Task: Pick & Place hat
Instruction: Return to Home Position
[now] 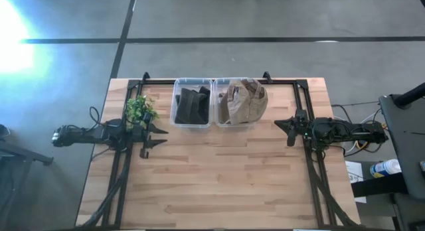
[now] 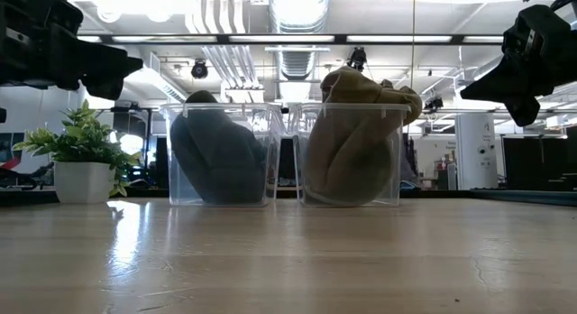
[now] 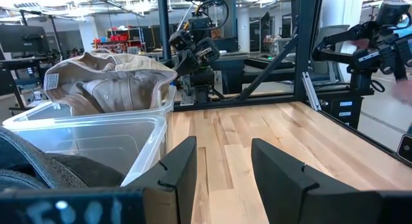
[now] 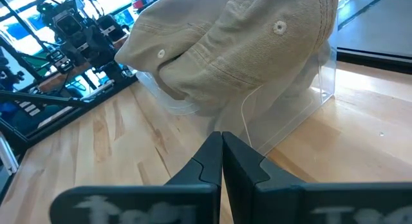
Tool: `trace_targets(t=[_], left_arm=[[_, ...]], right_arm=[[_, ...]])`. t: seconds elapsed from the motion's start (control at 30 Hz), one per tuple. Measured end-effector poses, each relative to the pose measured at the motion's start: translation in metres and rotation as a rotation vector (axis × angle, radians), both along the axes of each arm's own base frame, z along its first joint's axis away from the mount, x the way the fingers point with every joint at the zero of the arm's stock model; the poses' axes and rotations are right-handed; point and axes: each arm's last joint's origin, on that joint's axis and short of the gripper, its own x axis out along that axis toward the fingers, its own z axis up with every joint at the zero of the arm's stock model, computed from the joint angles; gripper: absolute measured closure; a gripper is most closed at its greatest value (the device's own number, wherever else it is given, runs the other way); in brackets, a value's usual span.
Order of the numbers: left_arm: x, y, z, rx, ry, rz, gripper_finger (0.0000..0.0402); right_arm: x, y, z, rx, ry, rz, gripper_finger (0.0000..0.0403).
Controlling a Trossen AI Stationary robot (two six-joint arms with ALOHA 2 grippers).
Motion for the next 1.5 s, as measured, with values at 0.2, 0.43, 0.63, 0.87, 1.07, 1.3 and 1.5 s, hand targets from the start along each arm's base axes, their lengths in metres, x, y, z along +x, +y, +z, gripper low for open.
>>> trace_targets(t=[0.2,0.43,0.63,0.87,1.07,1.3,1.5], left_arm=[[0.000,0.000,0.000,0.000,0.000,0.000,0.0260],[0.000,0.000,0.000,0.000,0.000,0.000,0.0260],[0.000,0.000,0.000,0.000,0.003,0.000,0.0260],[0.000,0.000,0.000,0.000,0.003,-0.001,0.0260],[0.000,0.000,0.000,0.000,0.003,-0.001,0.0260],[0.000,0.000,0.000,0.000,0.003,-0.001,0.0260],[0.000,0.000,0.000,0.000,0.003,-0.001,0.0260]], right_arm=[[0.000,0.000,-0.001,-0.007,0.009,0.002,0.0394],[0.002,0.000,0.005,-0.065,-0.089,0.032,0.0394],[0.012,0.003,0.002,-0.410,-0.180,0.212,0.0394],[0.017,0.009,-0.006,-0.517,-0.281,0.367,0.0394],[0.017,0.009,-0.009,-0.508,-0.255,0.375,0.0394],[0.017,0.009,-0.011,-0.452,-0.247,0.377,0.0394],[0.018,0.009,-0.011,-0.460,-0.239,0.378,0.0394]])
